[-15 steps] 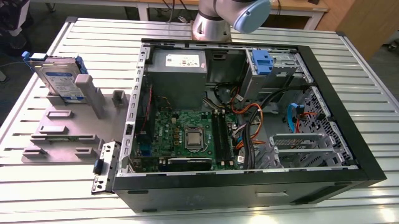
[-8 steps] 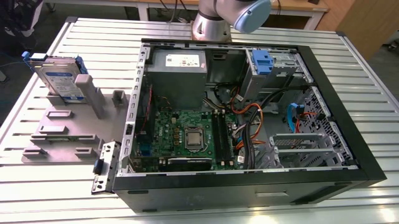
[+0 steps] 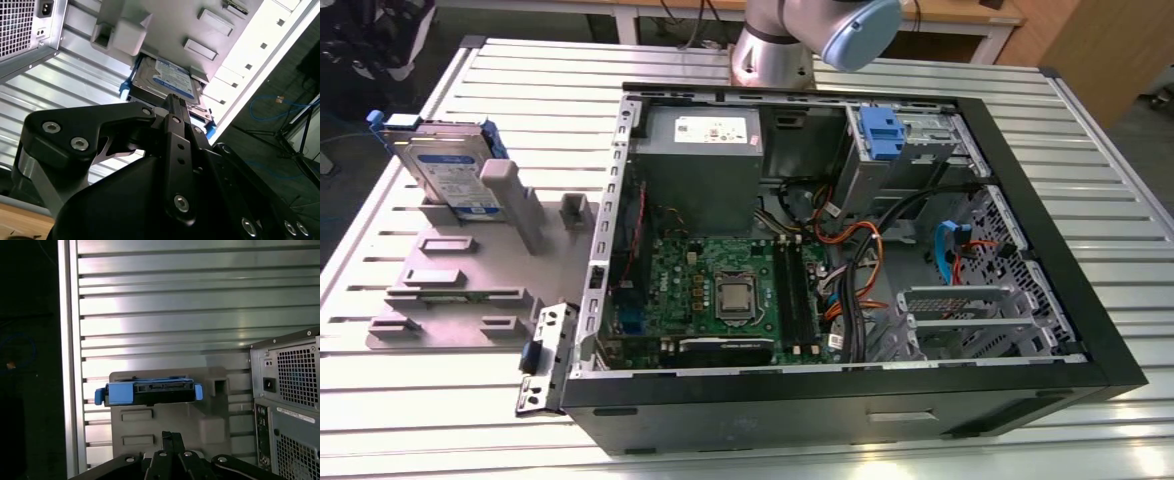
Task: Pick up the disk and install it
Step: 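Reach for the disk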
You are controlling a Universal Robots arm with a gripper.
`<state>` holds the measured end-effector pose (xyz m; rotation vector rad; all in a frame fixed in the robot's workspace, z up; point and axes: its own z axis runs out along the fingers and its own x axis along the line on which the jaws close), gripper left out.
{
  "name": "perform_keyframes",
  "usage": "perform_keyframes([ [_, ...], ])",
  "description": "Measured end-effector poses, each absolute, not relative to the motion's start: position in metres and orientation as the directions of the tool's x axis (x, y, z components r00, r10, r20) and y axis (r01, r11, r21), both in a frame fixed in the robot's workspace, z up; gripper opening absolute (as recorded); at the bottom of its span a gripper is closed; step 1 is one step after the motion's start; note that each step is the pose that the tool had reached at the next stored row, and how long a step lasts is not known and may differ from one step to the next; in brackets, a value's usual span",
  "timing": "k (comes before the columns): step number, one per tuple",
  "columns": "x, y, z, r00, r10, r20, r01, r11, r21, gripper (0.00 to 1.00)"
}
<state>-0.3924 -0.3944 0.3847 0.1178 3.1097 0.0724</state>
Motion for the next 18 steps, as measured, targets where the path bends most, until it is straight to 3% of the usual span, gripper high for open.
perform_keyframes([
  [18, -0.386, -0.378, 0.36, -0.997, 0.076, -0.027, 0.075, 0.996, 0.048, 0.11],
])
